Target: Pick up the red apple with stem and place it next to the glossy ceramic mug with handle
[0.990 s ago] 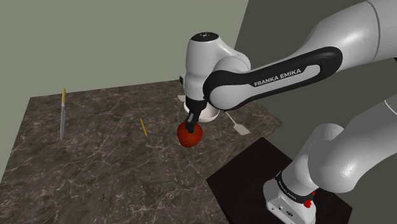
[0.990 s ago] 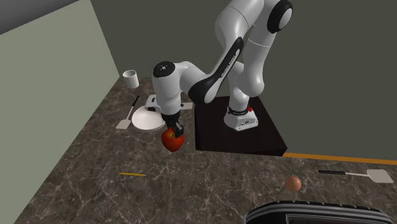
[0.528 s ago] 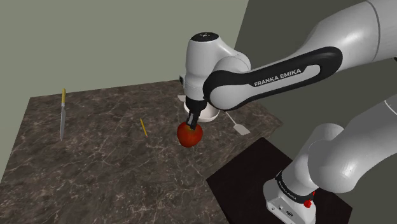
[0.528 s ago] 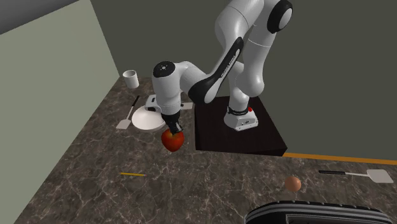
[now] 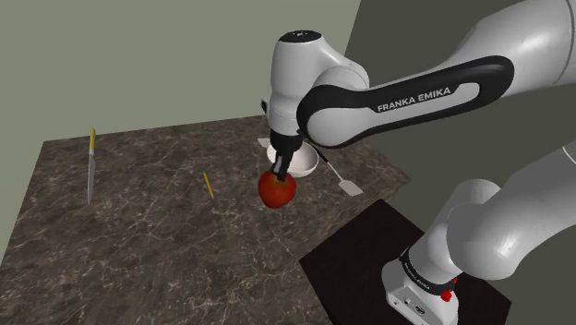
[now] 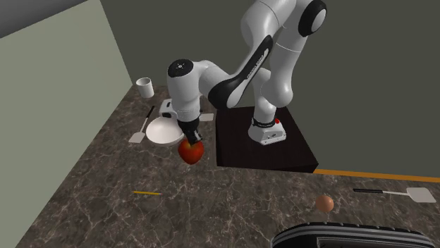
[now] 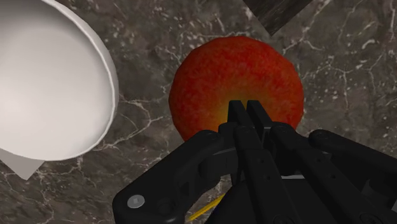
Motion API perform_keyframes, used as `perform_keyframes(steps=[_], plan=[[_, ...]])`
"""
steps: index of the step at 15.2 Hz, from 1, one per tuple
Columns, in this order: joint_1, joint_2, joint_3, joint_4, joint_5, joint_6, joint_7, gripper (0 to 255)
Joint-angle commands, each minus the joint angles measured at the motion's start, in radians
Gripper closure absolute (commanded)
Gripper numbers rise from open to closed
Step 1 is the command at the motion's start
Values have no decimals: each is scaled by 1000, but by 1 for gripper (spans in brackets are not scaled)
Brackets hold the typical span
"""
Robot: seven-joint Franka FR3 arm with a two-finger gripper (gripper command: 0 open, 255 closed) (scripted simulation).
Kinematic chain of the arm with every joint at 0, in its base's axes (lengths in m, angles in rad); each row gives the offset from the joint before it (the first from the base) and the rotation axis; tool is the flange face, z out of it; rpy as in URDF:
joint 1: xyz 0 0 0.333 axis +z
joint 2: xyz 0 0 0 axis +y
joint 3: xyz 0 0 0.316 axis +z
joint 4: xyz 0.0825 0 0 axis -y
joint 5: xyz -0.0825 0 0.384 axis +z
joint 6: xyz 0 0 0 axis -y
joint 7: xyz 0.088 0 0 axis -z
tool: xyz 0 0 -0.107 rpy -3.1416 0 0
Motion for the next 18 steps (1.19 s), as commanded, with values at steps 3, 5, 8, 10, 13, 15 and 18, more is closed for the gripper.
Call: perform_keyframes(steps=[3,5,8,10,13,15,18], plan=[[0,-20,-5,37,5,-56,-9,255],[0,-29,-7,56,7,-84,-12,255],[0,-41,-10,87,9,-126,-17,255],[0,-47,-12,108,10,-153,-20,255],[0,-55,-14,141,11,-194,-23,255],[0,-59,-16,165,11,-221,-26,255],[-1,-63,-18,201,12,-262,-29,255]])
